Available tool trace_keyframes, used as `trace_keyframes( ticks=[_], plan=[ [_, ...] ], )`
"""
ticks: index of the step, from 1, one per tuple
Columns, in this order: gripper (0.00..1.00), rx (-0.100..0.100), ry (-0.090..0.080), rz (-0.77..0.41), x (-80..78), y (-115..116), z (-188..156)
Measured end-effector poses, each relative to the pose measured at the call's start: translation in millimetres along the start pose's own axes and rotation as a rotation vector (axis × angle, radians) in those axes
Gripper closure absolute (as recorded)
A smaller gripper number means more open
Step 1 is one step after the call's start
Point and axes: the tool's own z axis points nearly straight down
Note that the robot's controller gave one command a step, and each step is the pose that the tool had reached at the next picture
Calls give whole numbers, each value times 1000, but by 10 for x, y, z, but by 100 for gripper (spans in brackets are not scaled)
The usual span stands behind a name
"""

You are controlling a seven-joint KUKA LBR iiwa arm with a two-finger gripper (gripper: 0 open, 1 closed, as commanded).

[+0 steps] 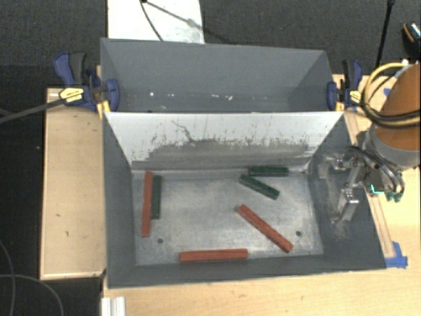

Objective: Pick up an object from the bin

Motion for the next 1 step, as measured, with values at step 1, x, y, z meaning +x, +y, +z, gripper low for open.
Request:
trace_keyframes(
  ticks=[1],
  plan=[
    [0, -2, 0, 27, -75, 517, 1119]
  ],
)
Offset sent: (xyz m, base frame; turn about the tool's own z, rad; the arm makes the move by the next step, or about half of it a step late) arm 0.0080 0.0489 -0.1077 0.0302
